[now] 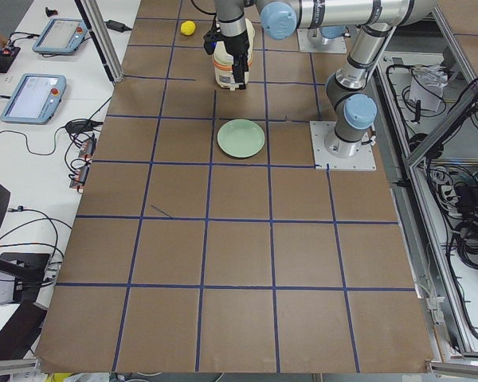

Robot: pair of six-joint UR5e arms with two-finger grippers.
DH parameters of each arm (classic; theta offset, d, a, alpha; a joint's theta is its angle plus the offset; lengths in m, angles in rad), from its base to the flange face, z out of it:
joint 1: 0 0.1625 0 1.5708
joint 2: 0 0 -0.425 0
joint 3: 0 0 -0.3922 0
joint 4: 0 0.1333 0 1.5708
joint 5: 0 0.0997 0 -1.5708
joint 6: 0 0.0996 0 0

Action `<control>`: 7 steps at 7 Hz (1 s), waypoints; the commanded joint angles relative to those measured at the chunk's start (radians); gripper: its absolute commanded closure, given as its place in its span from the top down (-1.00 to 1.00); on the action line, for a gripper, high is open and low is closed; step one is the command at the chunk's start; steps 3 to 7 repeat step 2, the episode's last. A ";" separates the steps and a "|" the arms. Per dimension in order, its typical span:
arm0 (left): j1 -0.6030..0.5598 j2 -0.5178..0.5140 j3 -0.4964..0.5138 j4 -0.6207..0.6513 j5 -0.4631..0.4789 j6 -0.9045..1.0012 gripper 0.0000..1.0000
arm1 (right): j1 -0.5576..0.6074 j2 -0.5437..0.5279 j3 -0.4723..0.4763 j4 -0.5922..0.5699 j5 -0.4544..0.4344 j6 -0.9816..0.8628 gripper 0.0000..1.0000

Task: Press rice cooker button

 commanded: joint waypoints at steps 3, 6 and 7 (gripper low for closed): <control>0.000 0.002 0.000 0.000 0.000 0.000 1.00 | 0.001 0.000 0.003 0.003 0.006 -0.003 0.99; 0.000 0.002 0.000 0.000 0.000 0.000 1.00 | 0.001 0.000 0.003 0.003 0.006 -0.003 0.99; 0.000 0.002 0.000 0.000 0.000 0.000 1.00 | 0.001 0.000 0.003 0.003 0.006 -0.003 0.99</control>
